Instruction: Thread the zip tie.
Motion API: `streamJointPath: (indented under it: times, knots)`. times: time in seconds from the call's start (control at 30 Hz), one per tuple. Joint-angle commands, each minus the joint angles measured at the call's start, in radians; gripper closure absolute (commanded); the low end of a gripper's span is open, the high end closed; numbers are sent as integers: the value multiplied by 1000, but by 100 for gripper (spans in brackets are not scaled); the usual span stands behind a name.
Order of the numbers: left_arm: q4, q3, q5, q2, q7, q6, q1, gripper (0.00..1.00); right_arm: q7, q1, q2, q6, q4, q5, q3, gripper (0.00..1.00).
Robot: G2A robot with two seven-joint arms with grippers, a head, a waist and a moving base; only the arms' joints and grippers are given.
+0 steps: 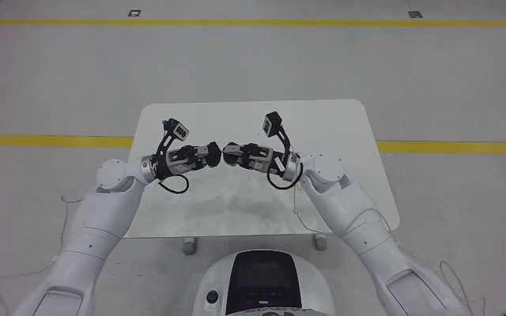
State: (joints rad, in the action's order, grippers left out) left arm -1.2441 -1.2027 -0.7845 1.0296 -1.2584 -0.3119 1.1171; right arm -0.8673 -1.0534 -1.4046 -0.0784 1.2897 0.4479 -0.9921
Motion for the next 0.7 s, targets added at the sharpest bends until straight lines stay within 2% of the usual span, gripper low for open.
streamJointPath:
  times: [0.0, 0.1, 0.17, 0.4, 0.43, 0.47, 0.67]
  knots:
    - [2, 1, -1, 0, -1, 0, -1, 87, 1, -1, 0, 0, 0, 1, 2, 100]
    - [5, 3, 0, 0, -3, -2, -2, 90, 3, -3, 0, -2, 0, 2, 3, 100]
    - [7, 5, 1, 0, -4, -3, -1, 100, 6, -4, 1, -3, 1, 3, 4, 100]
    - [13, 8, 6, -1, -5, -7, 3, 100, 13, -10, 2, -3, 6, 3, 4, 100]
    - [14, 7, 7, -2, -5, -7, 4, 100, 17, -12, 3, -3, 7, 5, 4, 55]
    - [15, 5, 7, -3, -5, -9, 5, 100, 24, -15, 3, -4, 11, 7, 1, 0]
    - [10, -11, 5, -8, -11, -18, 18, 100, 38, -33, 13, -11, 36, 6, -33, 0]
